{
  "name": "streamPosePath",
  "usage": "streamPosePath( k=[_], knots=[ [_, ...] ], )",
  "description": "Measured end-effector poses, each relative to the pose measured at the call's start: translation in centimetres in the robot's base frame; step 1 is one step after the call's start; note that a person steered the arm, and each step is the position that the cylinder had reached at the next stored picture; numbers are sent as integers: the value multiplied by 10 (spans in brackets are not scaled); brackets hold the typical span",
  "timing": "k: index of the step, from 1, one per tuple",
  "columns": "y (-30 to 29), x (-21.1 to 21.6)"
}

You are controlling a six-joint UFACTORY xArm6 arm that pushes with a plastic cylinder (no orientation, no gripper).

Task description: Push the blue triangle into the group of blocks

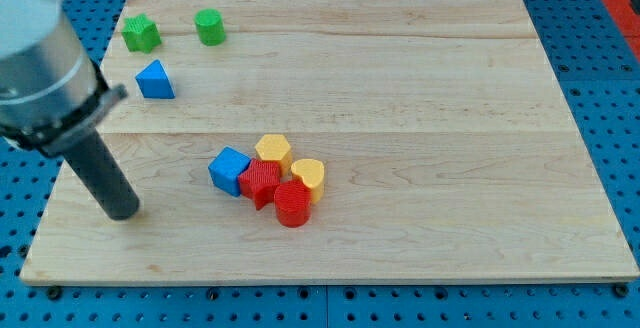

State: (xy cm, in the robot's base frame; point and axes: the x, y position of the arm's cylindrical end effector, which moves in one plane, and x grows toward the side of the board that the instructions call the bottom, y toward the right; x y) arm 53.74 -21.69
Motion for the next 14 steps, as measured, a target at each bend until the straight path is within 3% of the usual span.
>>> streamPosePath(
  k=[1, 5, 6, 9, 11, 14],
  knots=[
    [-19, -32],
    [-63, -75],
    [-63, -114],
    [-42, -176],
    [38, -180],
    [62, -152]
  ],
)
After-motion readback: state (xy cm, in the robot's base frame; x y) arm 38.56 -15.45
